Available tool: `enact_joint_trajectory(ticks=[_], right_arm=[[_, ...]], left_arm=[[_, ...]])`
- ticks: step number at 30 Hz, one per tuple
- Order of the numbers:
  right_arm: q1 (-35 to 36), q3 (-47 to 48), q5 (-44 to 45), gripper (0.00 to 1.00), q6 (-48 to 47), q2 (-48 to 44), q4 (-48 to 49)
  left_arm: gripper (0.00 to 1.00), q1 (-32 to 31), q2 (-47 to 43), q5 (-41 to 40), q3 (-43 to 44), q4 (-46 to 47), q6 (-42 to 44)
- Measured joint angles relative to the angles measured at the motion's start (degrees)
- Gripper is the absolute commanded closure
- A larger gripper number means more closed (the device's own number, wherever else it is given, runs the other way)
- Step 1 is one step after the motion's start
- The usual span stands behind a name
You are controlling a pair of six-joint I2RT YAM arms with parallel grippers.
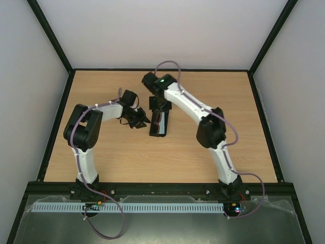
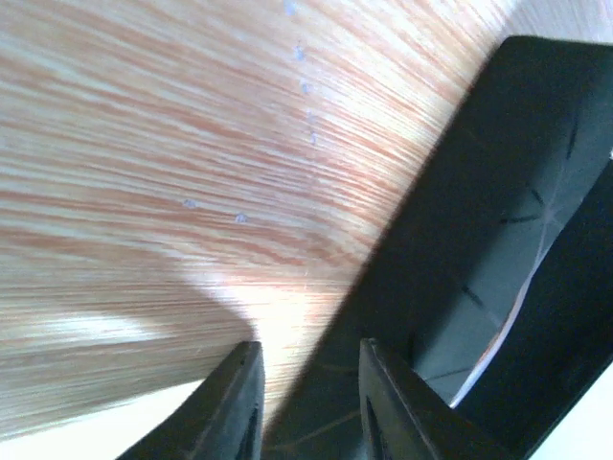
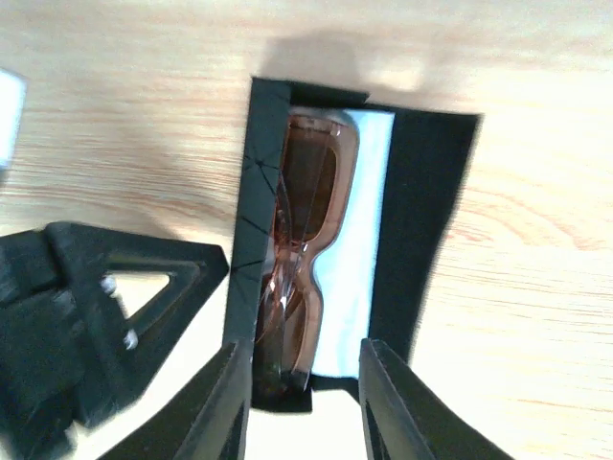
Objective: Organize the sunglasses
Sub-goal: Adjust the sunglasses in the sunglasses case, then close the sunglasses case at the center of the board.
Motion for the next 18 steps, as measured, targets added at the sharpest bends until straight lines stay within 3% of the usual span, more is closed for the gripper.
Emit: enact_joint_trajectory(ticks=[3, 9, 12, 15, 18], right_arm=[[-2.8, -5.2, -1.1, 0.52, 0.4, -8.5, 1.9], [-15.7, -26.0, -7.5, 0.46, 0.6, -26.2, 9.9], [-21.4, -34.4, -11.2, 0.37, 0.8, -27.4, 14.1], [-22.6, -39.9, -16.4, 0.3, 1.0, -26.4, 18.4], [-22.3, -44.0, -22.4, 0.35, 1.5, -26.2, 23.7]], left_arm=[[0.4, 0.8, -1.1, -0.2, -0.2, -0.7, 0.2], [0.23, 5.9, -2.6, -0.3, -0.2, -2.7, 1.5], [0.02, 7.5, -2.6, -1.0, 1.2, -4.6, 2.2], [0.01, 7.8, -2.6, -0.5, 1.9, -4.7, 2.7], [0.08, 7.8, -2.6, -0.2, 1.9, -4.9, 2.7]])
